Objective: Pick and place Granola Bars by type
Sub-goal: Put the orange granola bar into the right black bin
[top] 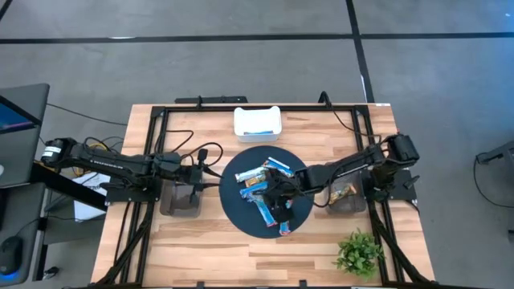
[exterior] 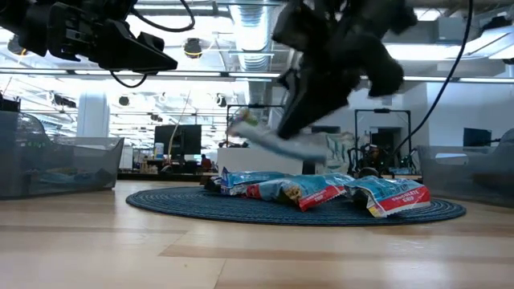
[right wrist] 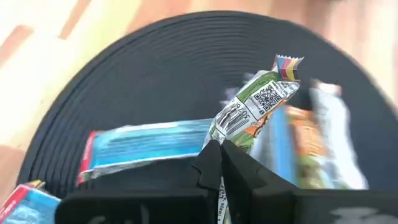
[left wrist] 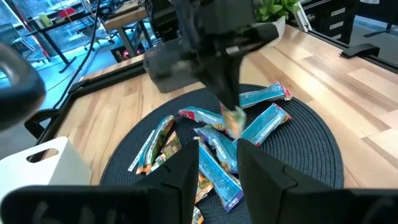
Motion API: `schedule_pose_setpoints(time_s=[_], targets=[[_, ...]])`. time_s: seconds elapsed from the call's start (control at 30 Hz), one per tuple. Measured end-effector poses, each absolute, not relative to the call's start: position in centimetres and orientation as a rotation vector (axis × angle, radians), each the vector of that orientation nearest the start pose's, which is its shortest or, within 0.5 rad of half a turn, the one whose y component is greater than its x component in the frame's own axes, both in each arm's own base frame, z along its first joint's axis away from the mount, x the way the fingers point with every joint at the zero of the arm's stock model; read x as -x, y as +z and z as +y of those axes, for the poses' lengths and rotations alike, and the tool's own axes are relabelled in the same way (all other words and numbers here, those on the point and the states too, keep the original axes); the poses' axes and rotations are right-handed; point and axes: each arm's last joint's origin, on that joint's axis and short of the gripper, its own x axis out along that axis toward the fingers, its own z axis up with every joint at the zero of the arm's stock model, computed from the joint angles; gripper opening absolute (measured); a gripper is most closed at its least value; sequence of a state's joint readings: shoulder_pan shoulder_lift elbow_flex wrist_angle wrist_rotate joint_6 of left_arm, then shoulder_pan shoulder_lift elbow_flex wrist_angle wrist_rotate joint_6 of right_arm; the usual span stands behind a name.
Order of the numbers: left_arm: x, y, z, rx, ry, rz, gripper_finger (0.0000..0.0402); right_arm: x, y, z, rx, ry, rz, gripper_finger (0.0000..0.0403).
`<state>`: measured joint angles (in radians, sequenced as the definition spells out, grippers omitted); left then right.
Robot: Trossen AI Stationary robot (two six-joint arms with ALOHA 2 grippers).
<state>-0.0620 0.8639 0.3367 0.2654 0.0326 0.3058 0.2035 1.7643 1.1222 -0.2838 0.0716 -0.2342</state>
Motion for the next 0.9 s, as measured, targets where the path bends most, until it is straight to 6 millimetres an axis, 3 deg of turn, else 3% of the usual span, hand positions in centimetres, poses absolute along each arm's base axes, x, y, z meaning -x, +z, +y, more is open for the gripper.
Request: schedule_pose_setpoints(time_s=[0.2,0.53,0.9], targets=[[-18.3,20.7,-1.2,-0.304,-0.132,0.262,0.0103,-33.4,21.7,6.2,0.256,0.009,1.019,0.0001],[-18.3,20.6,-1.2,-0.303,-0.121,0.264,0.0103,-26.4,24.9,6.2,0.049,-0.408,1.253,0.0],[-18.3,20.7,-1.2,-0.303,-0.12,0.261,0.0103,-19.7,24.2,8.2,-0.123,-0.796,1.357,0.0]])
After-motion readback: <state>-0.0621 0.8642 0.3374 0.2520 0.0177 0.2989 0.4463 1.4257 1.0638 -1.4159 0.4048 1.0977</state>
